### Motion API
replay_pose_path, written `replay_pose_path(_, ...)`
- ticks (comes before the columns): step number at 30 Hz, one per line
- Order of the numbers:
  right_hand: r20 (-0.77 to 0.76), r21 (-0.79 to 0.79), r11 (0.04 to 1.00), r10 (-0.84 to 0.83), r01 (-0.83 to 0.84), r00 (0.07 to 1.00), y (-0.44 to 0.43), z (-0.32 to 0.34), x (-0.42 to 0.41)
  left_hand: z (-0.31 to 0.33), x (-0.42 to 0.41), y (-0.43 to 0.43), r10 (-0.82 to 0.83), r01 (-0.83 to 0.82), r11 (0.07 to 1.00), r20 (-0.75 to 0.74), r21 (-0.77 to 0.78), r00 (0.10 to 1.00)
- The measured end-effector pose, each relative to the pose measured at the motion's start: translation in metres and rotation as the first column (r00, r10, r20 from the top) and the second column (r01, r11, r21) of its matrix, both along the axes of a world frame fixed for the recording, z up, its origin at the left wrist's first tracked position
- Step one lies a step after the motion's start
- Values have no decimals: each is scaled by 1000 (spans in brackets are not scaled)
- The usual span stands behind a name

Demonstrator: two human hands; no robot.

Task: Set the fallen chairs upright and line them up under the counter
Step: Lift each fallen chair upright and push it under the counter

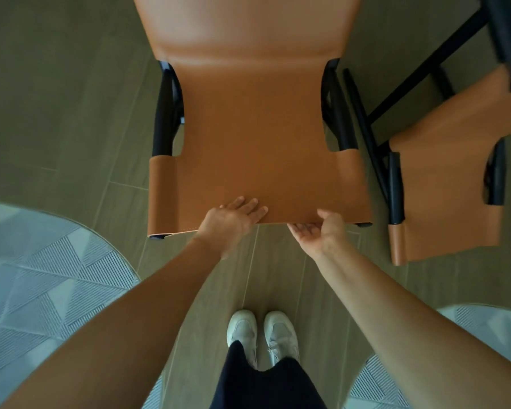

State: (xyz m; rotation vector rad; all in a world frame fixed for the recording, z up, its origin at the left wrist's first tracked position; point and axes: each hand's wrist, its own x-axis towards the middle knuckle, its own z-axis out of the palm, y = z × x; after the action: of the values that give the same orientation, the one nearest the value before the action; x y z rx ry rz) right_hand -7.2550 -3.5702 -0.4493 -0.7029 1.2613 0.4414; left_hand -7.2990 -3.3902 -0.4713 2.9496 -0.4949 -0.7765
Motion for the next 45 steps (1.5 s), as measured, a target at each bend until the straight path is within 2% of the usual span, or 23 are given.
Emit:
replay_pose_path(3, 42, -45, 999, -2, 4, 999, 9, 35, 27, 38, 19, 9, 97, -95, 994, 40, -55, 994)
replay_pose_path(7, 94, -94, 996, 23, -14, 995, 23, 78, 69, 93, 55, 7, 134, -126, 989, 103, -75, 986)
replay_pose_path(12, 195, -41, 999, 32, -25, 980, 24, 134, 121, 149, 109, 13, 246, -214, 962, 201, -171, 948)
replay_pose_path(16, 242, -11, 995, 95, -95, 966, 23, 167, 166, 175, 148, 22, 333, -296, 937, 217, -186, 918)
replay_pose_path(21, 207, -15, 985, 170, -171, 963, 21, 197, 217, 204, 195, 19, 404, -375, 910, 172, -177, 898)
replay_pose_path(30, 191, -57, 986, 163, -155, 968, 21, 223, 238, 233, 223, 13, 345, -342, 938, 121, -44, 931)
replay_pose_path(45, 155, -90, 986, 151, -139, 976, 44, 285, 246, 301, 235, 50, 293, -289, 956, 155, -48, 943)
